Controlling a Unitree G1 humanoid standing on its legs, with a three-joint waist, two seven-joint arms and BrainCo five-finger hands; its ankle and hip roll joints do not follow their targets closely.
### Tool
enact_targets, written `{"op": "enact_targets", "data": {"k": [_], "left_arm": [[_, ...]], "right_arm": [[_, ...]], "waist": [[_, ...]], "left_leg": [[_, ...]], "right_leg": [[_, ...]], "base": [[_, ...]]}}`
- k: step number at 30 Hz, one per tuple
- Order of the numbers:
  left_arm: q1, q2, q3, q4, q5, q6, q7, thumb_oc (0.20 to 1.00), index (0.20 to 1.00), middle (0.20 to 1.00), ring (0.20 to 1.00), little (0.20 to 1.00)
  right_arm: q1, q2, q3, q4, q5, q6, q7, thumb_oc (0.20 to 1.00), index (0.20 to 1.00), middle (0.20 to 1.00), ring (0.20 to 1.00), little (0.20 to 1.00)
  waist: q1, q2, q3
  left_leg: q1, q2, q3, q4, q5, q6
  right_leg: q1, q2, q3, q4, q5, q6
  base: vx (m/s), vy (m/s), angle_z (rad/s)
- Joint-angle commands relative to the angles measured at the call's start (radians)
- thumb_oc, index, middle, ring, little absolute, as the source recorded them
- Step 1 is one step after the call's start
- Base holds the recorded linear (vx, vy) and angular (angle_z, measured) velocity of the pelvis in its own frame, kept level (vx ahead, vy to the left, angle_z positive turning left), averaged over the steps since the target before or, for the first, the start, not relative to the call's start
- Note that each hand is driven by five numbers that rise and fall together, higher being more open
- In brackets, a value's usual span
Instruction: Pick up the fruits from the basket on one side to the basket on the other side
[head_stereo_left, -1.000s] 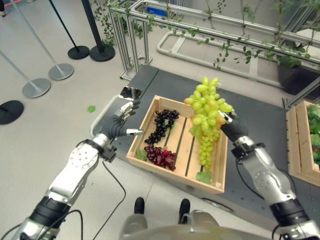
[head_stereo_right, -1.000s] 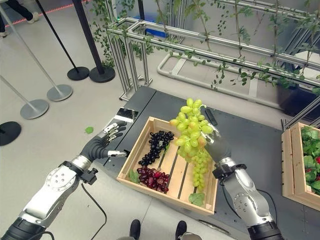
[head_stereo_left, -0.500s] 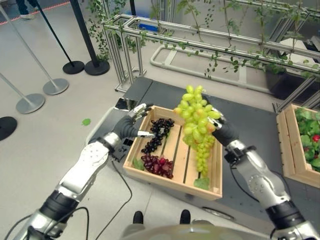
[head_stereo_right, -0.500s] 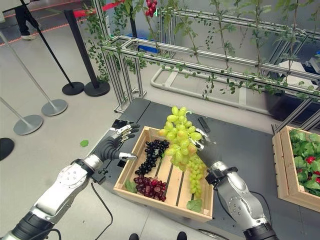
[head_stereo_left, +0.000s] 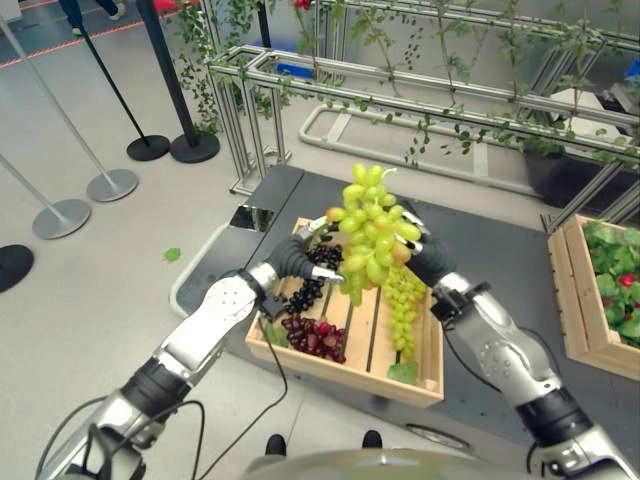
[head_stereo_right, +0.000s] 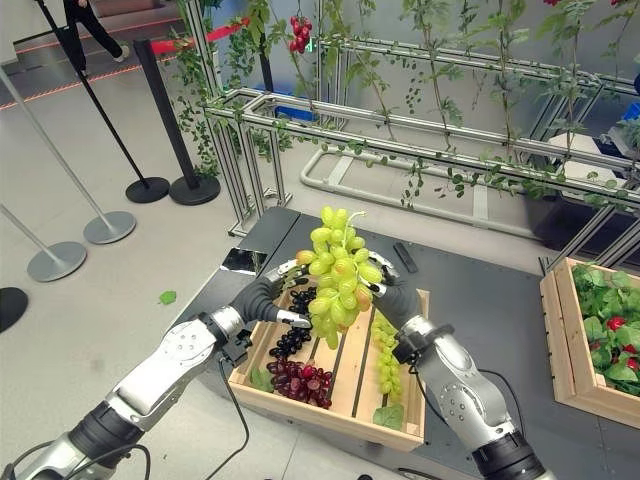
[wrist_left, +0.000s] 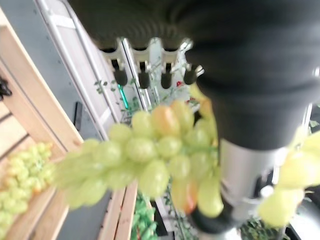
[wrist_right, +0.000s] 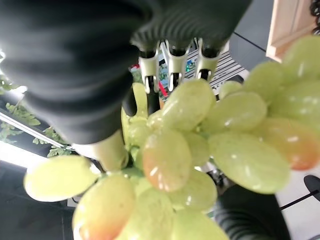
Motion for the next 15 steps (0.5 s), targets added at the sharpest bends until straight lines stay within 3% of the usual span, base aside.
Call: {"op": "enact_targets", "data": {"k": [1, 15], "left_arm": [[-0.143, -0.045, -0.054, 0.048, -0.033, -0.025, -0.033, 1.000, 1.000, 1.000, 1.000, 1.000], [-0.156, -0.102, -0.109, 0.057, -0.040, -0.013, -0.042, 1.000, 1.000, 1.000, 1.000, 1.000]], "right_arm": [[-0.120, 0.055, 0.013, -0.095, -0.006, -0.087, 0.020, 0.200, 0.200, 0.200, 0.200, 0.200], [-0.204, 0.113, 0.072, -0.089, -0.003, -0.117, 0.011, 0.200, 0.200, 0.200, 0.200, 0.200]], "waist": [[-0.011, -0.043, -0.027], [-0.010, -0.040, -0.034]], "left_leg": [[0.008, -0.062, 0.001, 0.033, -0.094, 0.064], [0.014, -0.065, 0.000, 0.030, -0.095, 0.068]], "right_leg": [[0.014, -0.054, -0.023, 0.088, -0.097, 0.099], [0.020, -0.057, -0.020, 0.077, -0.089, 0.100]], "base": [[0.00, 0.005, -0.03], [0.00, 0.000, 0.00]]}}
